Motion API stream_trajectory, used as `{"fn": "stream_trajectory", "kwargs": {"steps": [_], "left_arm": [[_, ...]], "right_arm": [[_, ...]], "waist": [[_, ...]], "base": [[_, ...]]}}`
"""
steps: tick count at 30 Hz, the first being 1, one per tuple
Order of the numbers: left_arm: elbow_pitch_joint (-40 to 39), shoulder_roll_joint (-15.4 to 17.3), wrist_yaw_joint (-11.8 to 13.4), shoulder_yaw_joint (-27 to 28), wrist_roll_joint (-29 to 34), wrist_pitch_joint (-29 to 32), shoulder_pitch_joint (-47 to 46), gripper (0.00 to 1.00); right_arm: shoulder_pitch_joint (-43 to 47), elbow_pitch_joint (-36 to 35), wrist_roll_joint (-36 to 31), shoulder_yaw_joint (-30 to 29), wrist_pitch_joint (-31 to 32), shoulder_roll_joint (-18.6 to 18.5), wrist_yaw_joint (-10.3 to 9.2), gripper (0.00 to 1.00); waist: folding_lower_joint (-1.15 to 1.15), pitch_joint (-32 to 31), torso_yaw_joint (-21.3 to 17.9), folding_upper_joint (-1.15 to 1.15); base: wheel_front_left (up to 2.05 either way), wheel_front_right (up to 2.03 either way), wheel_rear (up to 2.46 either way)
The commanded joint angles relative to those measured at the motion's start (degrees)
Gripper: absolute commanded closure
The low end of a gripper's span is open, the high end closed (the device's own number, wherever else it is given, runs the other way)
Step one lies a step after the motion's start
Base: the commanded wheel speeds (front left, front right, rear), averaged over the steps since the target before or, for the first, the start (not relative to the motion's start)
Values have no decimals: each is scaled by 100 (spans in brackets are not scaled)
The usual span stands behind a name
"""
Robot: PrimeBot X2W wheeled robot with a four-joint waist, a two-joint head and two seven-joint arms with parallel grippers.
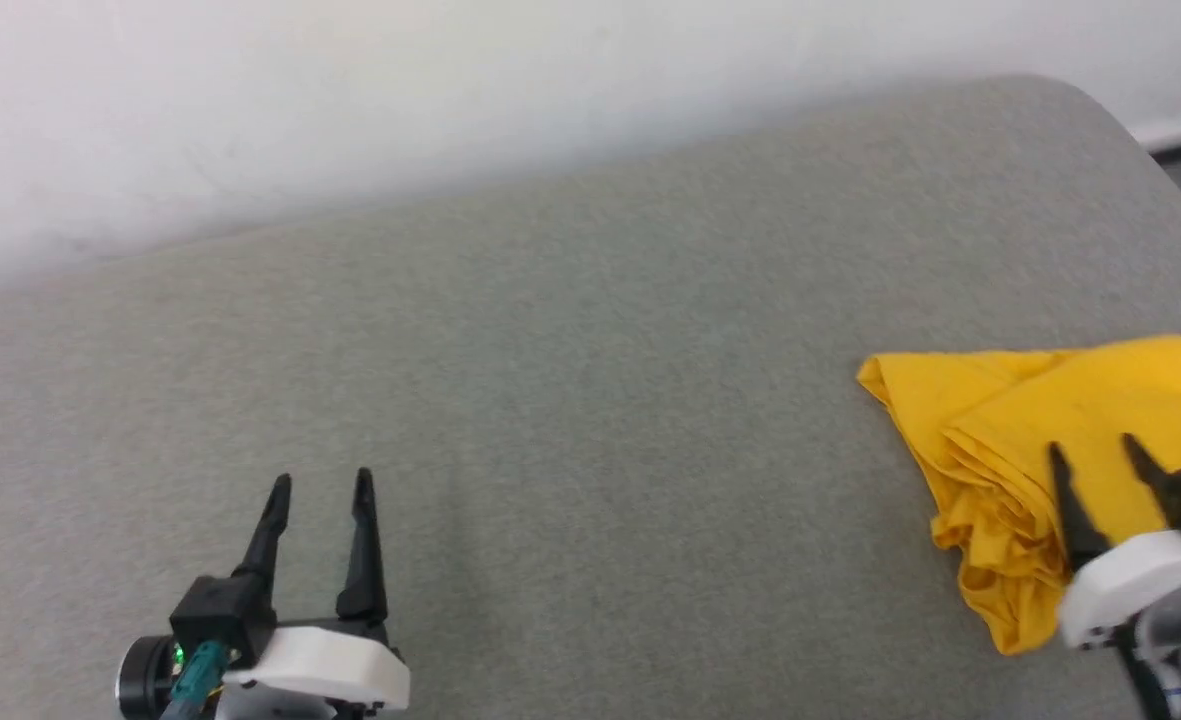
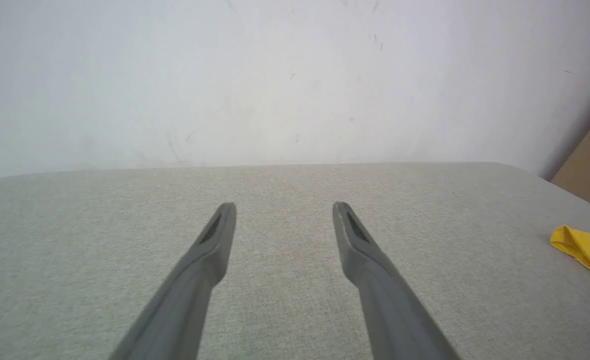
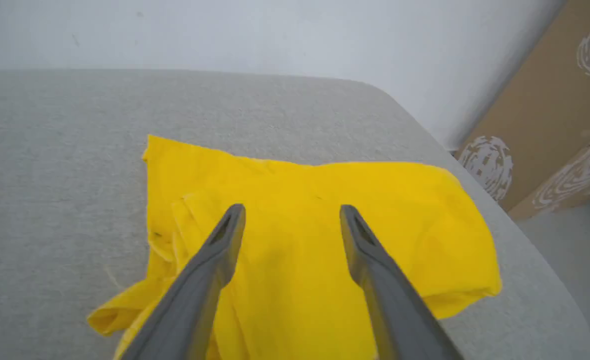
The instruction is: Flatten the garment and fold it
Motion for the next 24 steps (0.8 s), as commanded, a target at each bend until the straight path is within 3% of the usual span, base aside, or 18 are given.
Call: {"fn": "stream_trajectory", "kwargs": {"steps": [1, 12, 18, 24], "left_arm": [[34, 35, 18, 78, -11, -26, 77, 0], [98, 445, 32, 550, 40, -27, 320, 0], [153, 613, -147, 515, 71, -27, 524, 0], [318, 511, -215, 341, 48, -27, 716, 0]], "right_arm": [[143, -332, 14, 77, -5, 193, -11, 0], [898, -2218, -79, 262, 219, 1130, -11, 0], [1491, -2935, -307, 101, 340, 1426, -11, 0], [2004, -3243, -423, 28, 522, 1586, -11, 0]], "waist": [[2, -571, 678, 0], [2, -809, 1305, 0], [2, -957, 1322, 0], [2, -1072, 1226, 0]], "base": [[0, 0, 0], [0, 0, 0], [0, 0, 0], [0, 0, 0]]}}
